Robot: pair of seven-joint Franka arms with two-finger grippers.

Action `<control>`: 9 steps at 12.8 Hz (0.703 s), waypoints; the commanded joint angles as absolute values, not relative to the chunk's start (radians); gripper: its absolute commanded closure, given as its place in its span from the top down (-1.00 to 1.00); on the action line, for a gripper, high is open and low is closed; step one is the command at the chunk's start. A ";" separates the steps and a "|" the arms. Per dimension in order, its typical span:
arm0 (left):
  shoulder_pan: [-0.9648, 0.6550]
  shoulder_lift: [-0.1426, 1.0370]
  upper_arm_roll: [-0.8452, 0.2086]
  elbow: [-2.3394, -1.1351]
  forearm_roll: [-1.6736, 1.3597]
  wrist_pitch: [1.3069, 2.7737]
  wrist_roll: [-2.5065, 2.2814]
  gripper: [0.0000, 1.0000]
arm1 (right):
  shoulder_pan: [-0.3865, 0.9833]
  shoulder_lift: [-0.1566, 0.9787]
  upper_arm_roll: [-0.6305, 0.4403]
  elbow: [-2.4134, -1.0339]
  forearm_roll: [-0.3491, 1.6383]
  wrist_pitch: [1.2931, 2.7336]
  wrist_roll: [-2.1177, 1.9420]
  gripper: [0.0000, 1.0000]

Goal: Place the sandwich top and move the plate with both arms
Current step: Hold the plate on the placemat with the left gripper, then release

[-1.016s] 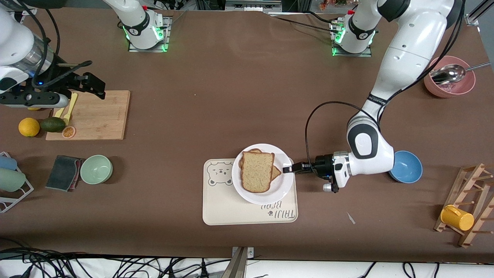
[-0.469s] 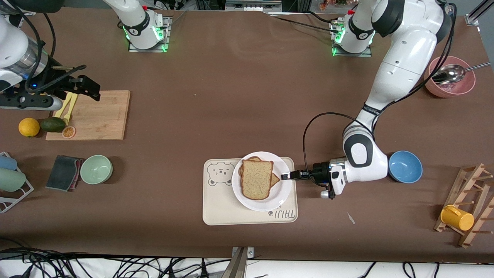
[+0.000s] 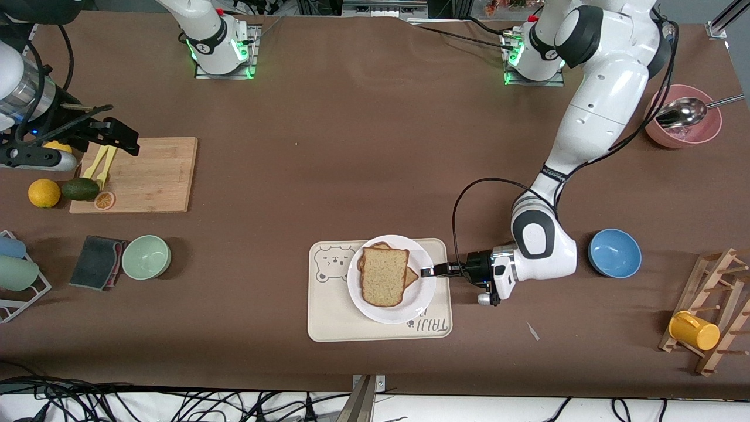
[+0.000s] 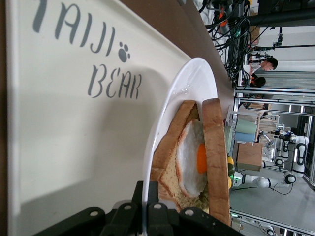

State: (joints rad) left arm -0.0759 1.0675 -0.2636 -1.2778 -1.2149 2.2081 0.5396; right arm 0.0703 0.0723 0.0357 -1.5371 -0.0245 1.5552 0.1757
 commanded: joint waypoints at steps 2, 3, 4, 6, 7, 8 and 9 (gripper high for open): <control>-0.098 1.108 -0.250 -1.212 -1.192 2.209 0.543 -1.00 | 0.071 0.081 0.025 -1.519 -0.018 1.549 0.178 0.99; -0.098 1.108 -0.249 -1.213 -1.189 2.209 0.551 -1.00 | 0.071 0.080 0.025 -1.520 -0.018 1.546 0.178 0.98; -0.100 1.111 -0.245 -1.219 -1.189 2.209 0.592 -1.00 | 0.071 0.081 0.020 -1.522 -0.018 1.548 0.178 0.99; -0.100 1.126 -0.244 -1.223 -1.189 2.209 0.635 -1.00 | 0.069 0.083 0.018 -1.519 -0.018 1.558 0.172 0.99; -0.110 1.124 -0.244 -1.223 -1.189 2.209 0.635 -1.00 | 0.068 0.083 0.018 -1.519 -0.018 1.562 0.167 0.99; -0.113 1.124 -0.244 -1.221 -1.189 2.209 0.631 -1.00 | 0.066 0.083 0.018 -1.520 -0.018 1.562 0.166 0.99; -0.114 1.123 -0.244 -1.220 -1.189 2.209 0.621 -1.00 | 0.057 0.083 0.014 -1.519 -0.015 1.557 0.164 0.99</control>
